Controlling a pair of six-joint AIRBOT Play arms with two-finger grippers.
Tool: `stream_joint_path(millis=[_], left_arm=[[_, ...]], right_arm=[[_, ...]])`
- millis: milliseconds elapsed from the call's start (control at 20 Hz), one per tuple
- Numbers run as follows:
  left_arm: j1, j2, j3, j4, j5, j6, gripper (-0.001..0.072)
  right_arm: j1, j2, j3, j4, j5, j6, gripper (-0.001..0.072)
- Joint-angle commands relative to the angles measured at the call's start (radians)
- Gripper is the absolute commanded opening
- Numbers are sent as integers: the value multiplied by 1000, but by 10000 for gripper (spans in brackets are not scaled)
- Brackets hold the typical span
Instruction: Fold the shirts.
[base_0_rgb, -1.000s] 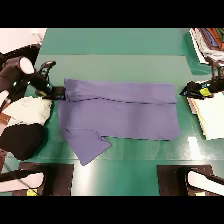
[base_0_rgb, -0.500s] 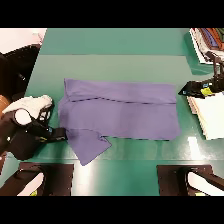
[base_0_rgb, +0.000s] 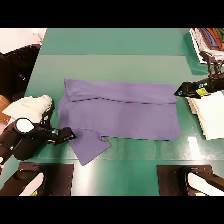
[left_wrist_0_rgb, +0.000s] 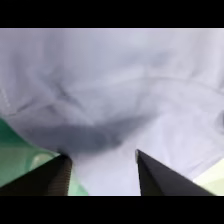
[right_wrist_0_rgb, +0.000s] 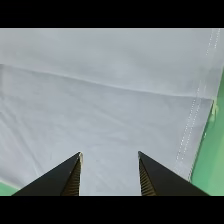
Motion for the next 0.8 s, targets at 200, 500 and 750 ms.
stream_joint_path(millis=[200, 500, 750], left_arm=[[0, 4, 27, -74, -61, 68, 22], [0, 8, 122, -31, -127, 90, 23], [0, 8, 122, -28, -103, 90, 23]], right_arm=[[-66, 21, -49, -5, 95, 0, 409], [-364, 211, -468, -9, 132, 1, 544], [-457, 266, -721, 106, 66, -30, 506]])
